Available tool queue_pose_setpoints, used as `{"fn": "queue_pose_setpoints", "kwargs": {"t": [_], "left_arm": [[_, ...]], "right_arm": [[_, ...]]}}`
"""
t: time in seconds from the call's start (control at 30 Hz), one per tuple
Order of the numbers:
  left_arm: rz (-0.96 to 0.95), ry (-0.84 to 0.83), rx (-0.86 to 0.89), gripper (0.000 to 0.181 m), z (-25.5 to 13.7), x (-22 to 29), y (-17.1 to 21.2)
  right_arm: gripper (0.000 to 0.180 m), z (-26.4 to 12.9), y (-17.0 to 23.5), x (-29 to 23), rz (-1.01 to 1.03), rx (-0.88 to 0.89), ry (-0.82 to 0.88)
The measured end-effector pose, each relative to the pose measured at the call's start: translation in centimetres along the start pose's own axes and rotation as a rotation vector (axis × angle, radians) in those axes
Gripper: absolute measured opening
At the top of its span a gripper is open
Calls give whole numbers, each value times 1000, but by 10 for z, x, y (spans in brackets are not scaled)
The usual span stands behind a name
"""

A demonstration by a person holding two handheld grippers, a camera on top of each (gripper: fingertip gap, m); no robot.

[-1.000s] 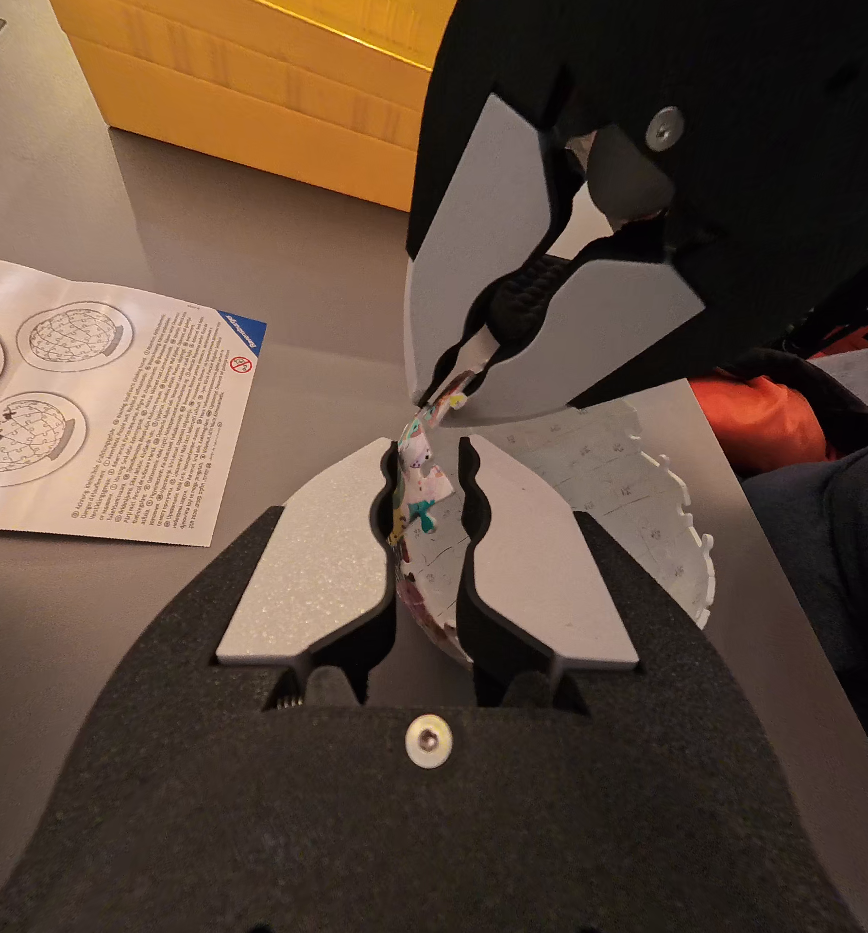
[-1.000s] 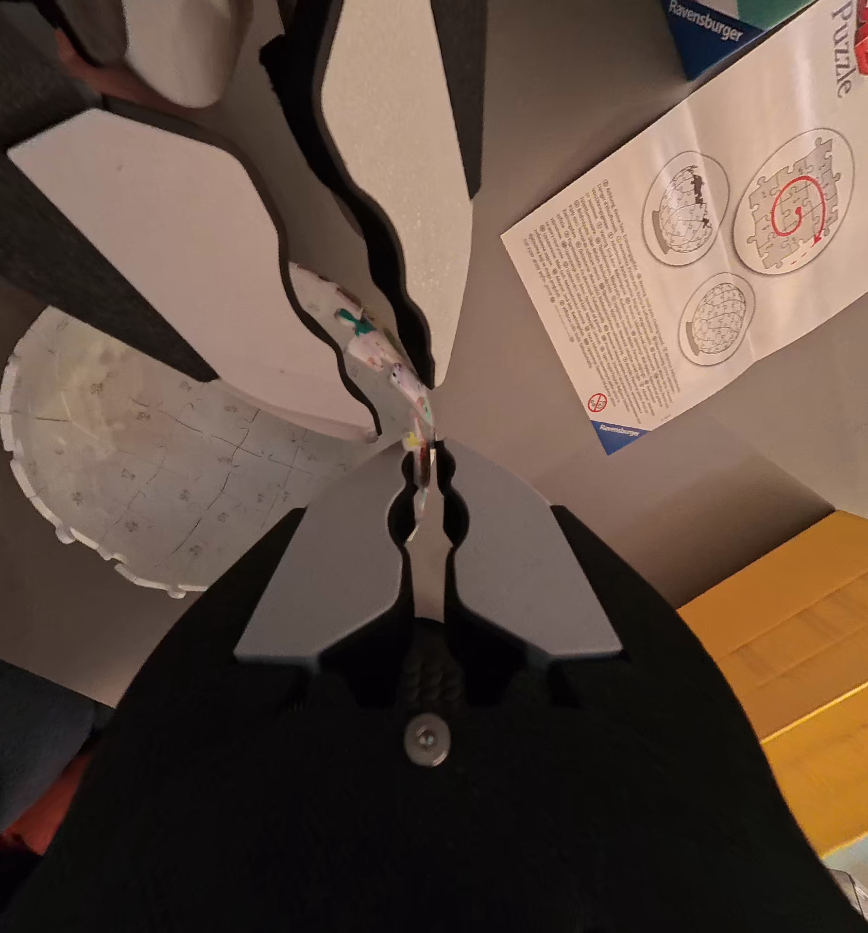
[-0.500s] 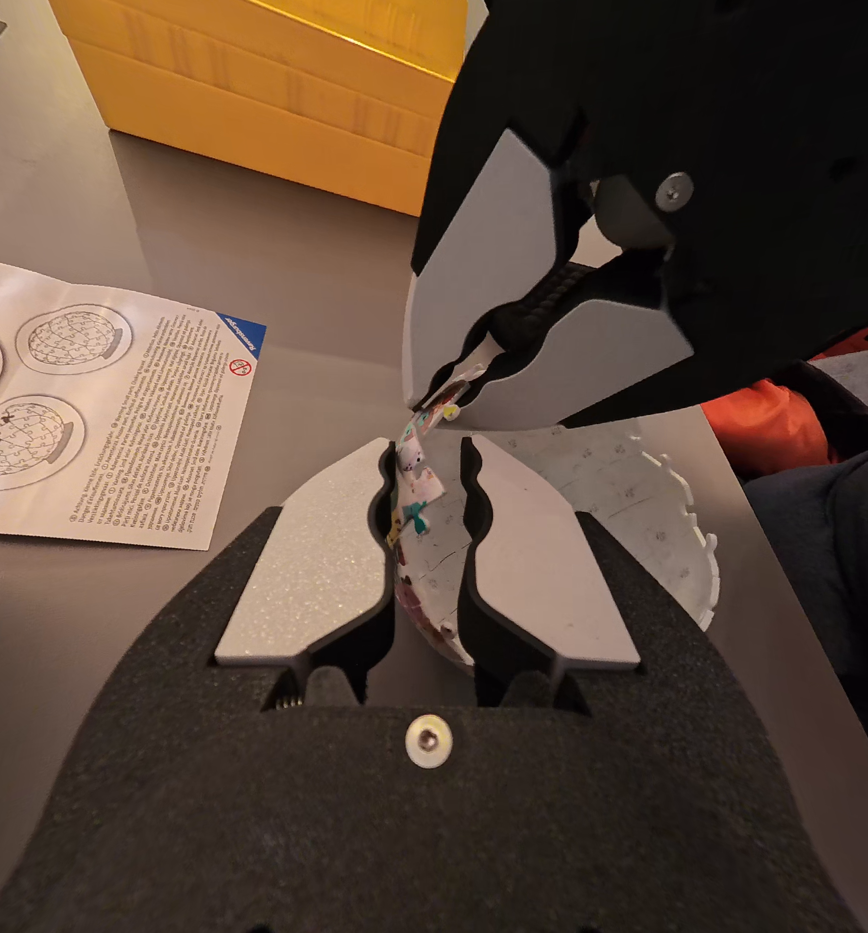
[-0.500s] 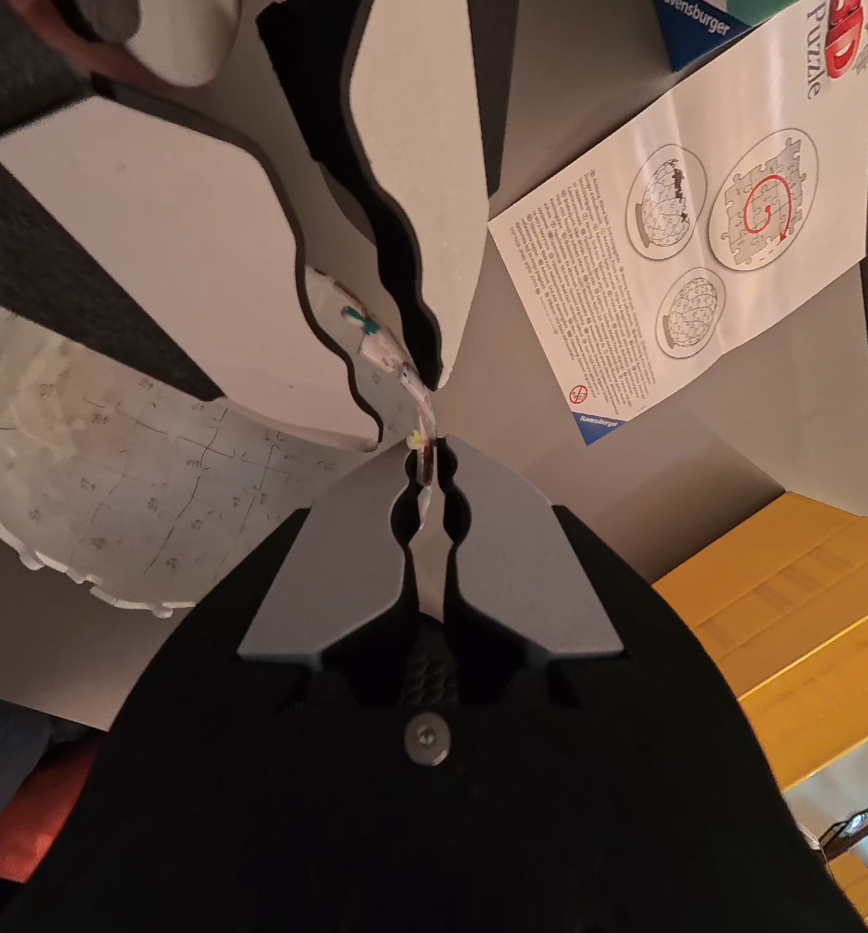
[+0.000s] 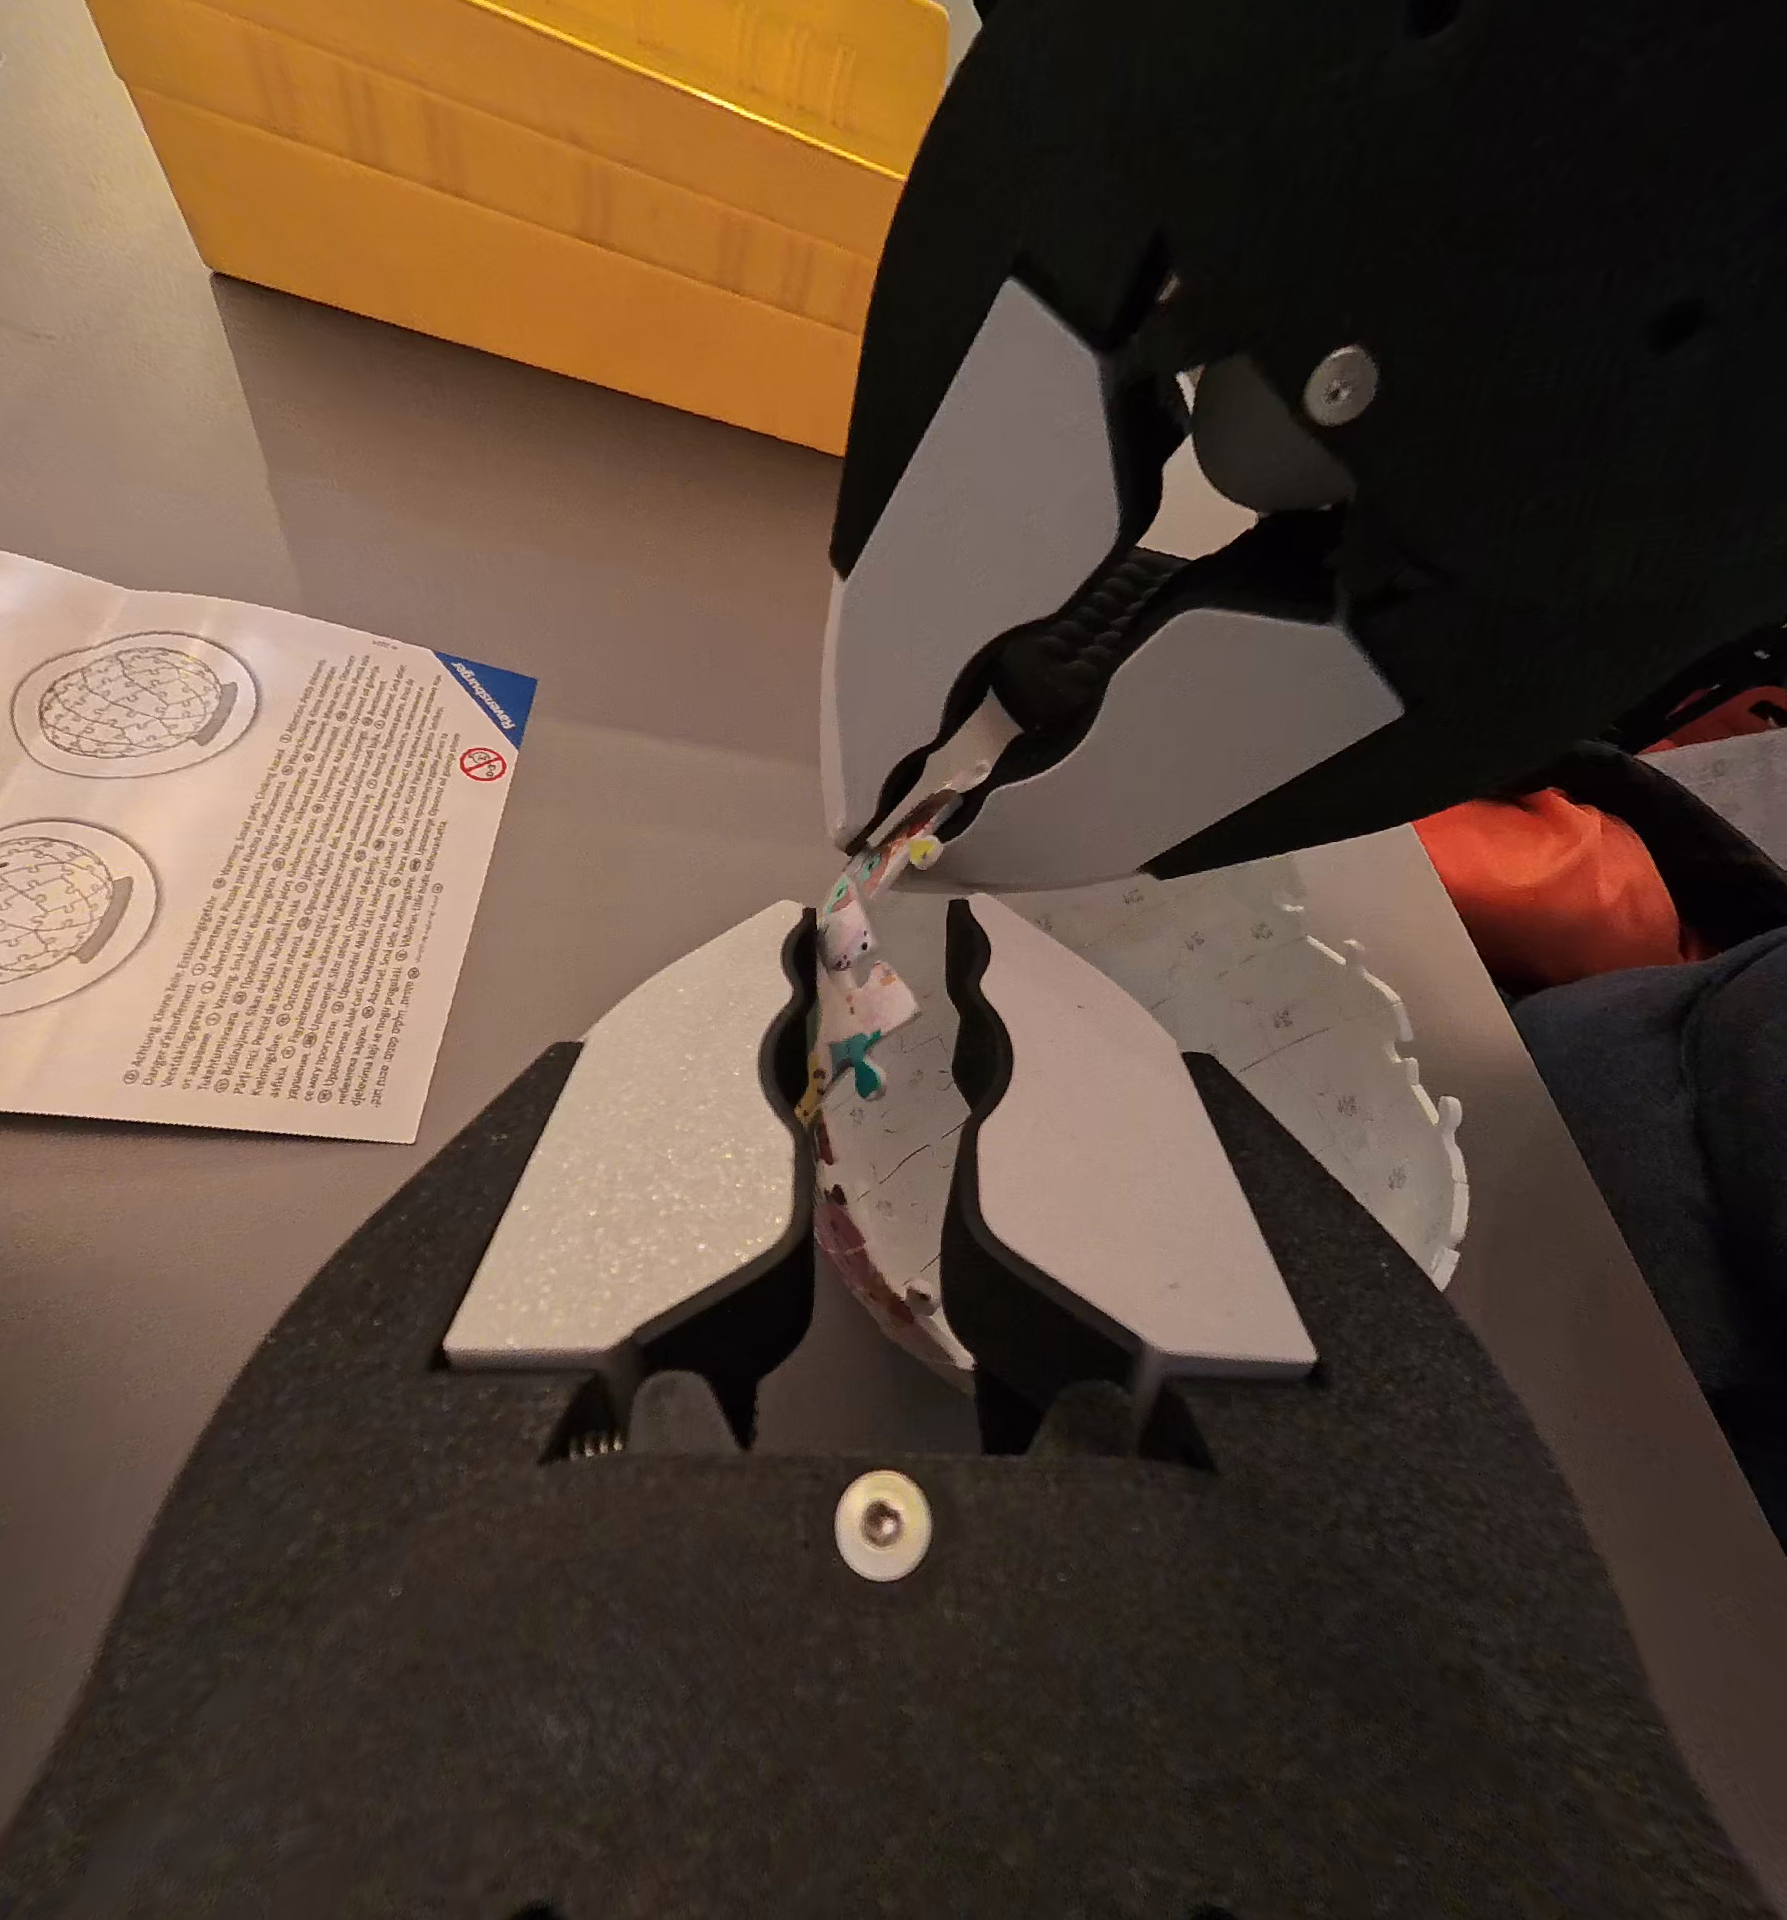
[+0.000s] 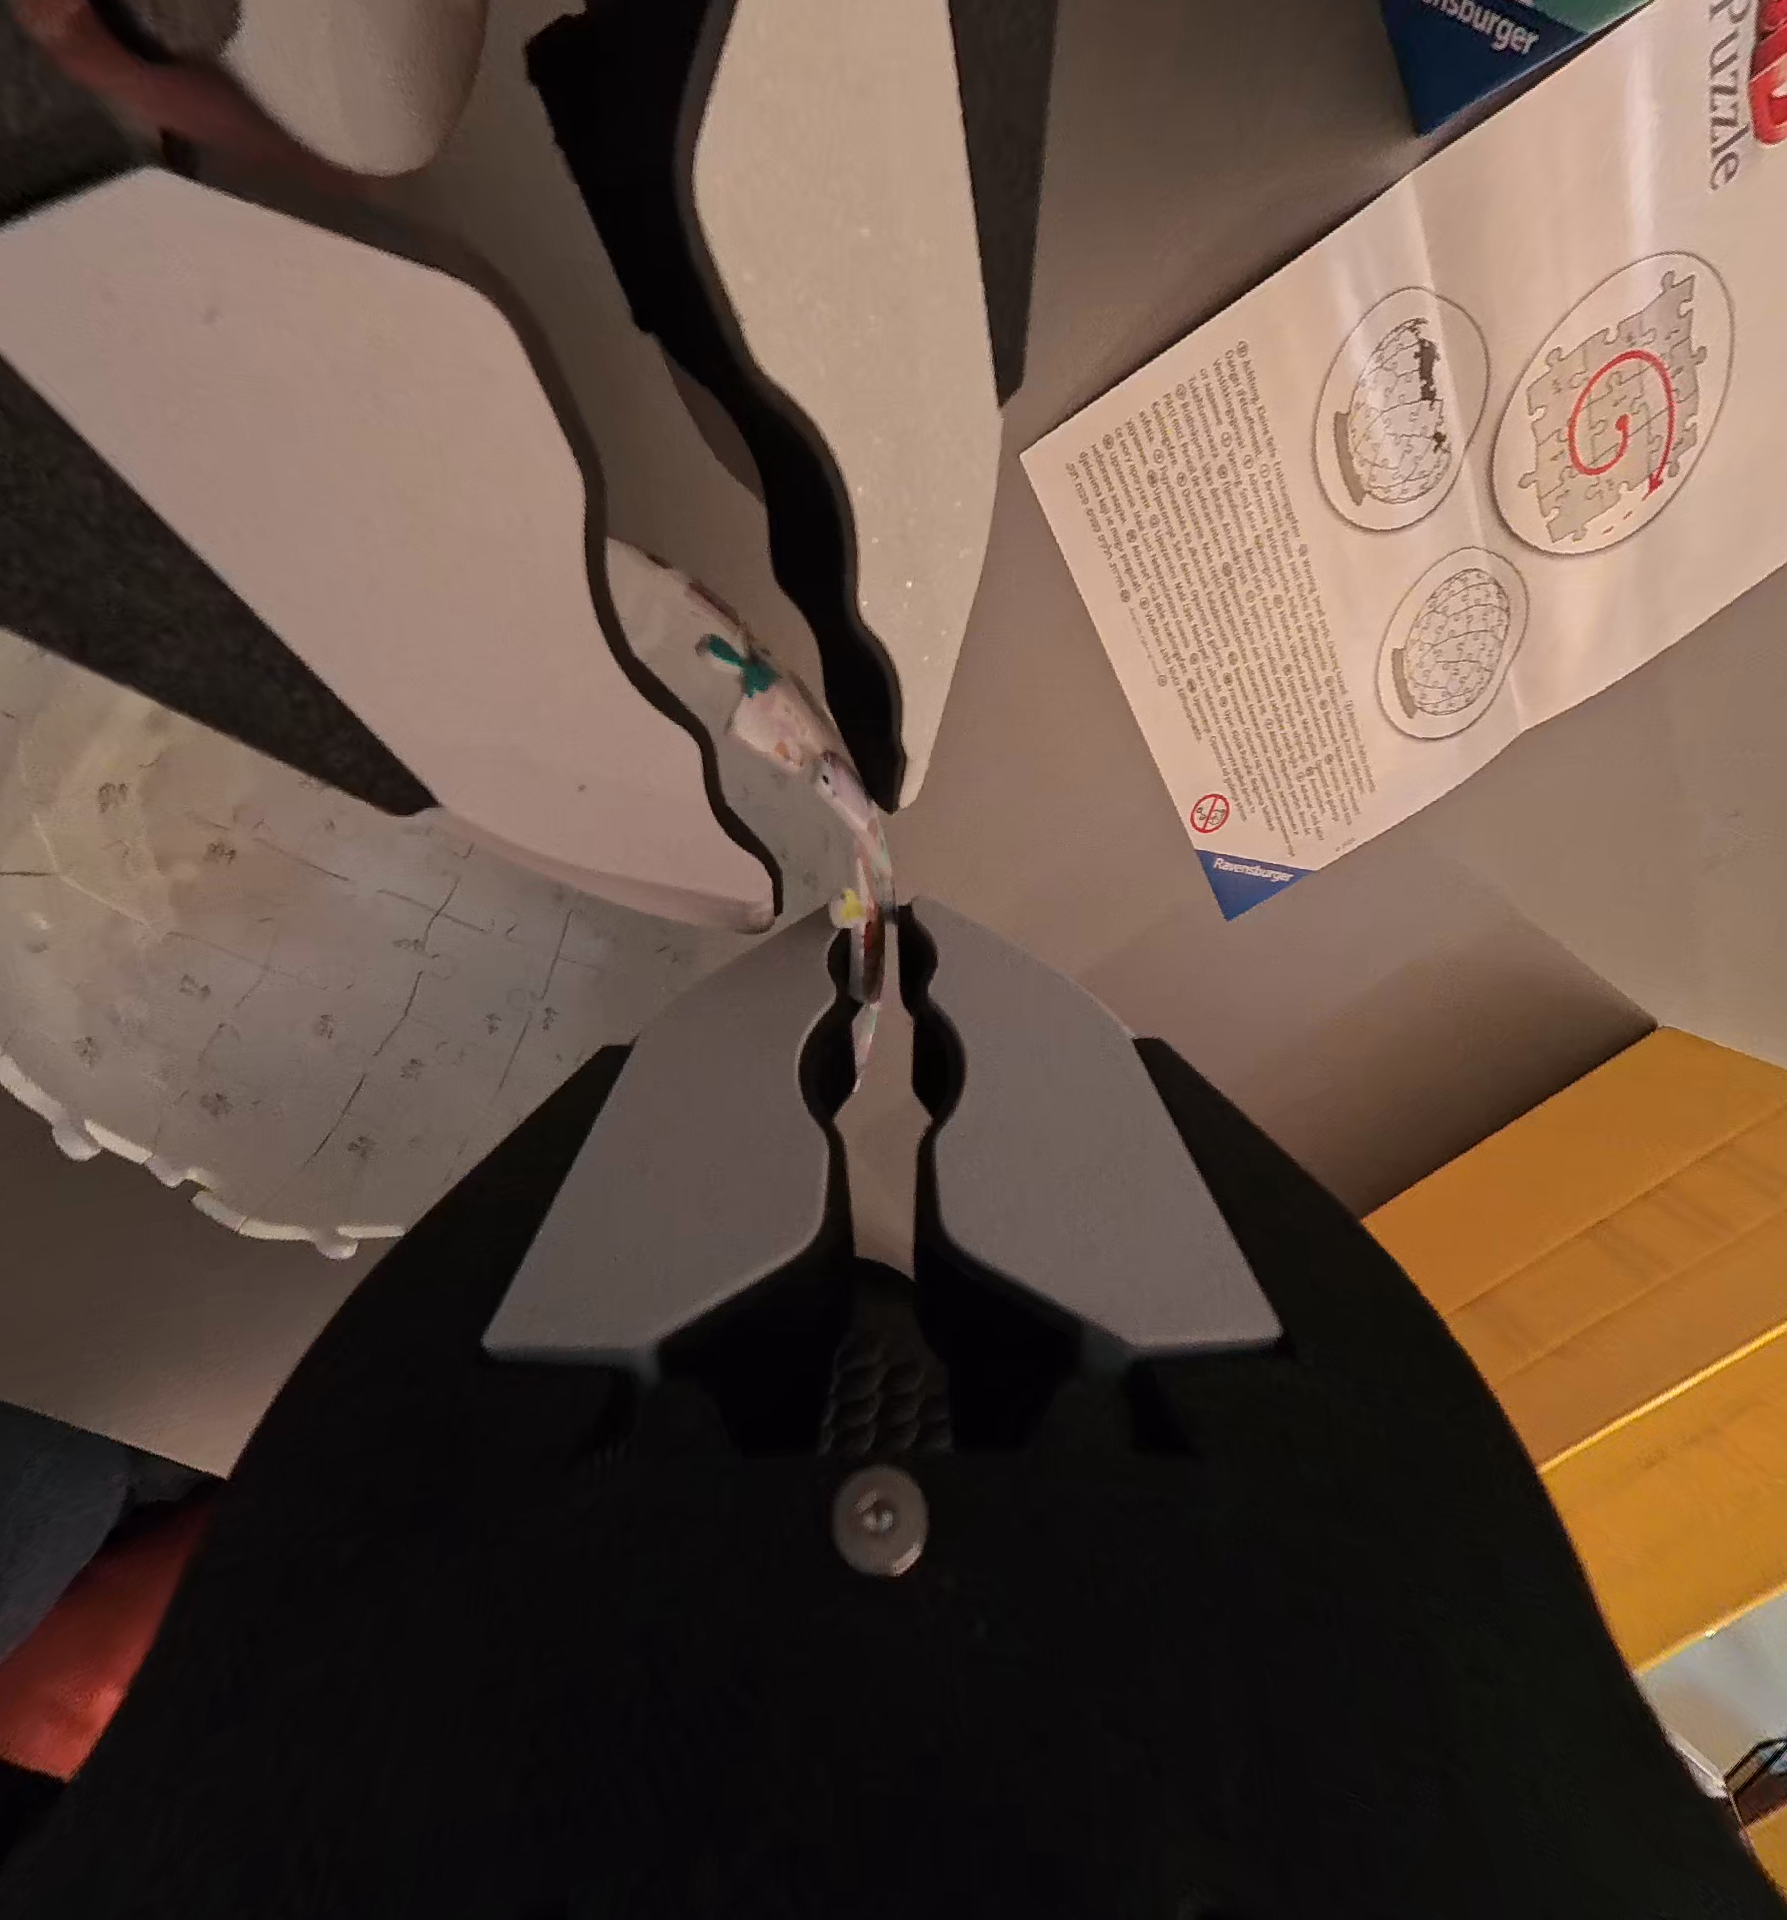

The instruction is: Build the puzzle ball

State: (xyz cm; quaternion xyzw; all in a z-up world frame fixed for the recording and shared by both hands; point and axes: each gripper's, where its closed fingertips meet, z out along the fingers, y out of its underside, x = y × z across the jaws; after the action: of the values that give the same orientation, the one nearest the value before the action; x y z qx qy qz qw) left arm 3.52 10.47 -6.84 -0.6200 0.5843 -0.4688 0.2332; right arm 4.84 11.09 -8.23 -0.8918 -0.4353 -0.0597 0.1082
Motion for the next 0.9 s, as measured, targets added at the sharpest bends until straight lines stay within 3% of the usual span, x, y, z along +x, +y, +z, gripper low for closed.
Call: {"fn": "queue_pose_setpoints", "kwargs": {"t": [0.7, 0.9], "left_arm": [[-5, 5, -6, 21, 1, 0, 1], [-3, 11, -2, 21, 1, 1, 0]], "right_arm": [[38, -5, 9, 3, 33, -39, 5], [40, -4, 16, -3, 81, -84, -120]]}}
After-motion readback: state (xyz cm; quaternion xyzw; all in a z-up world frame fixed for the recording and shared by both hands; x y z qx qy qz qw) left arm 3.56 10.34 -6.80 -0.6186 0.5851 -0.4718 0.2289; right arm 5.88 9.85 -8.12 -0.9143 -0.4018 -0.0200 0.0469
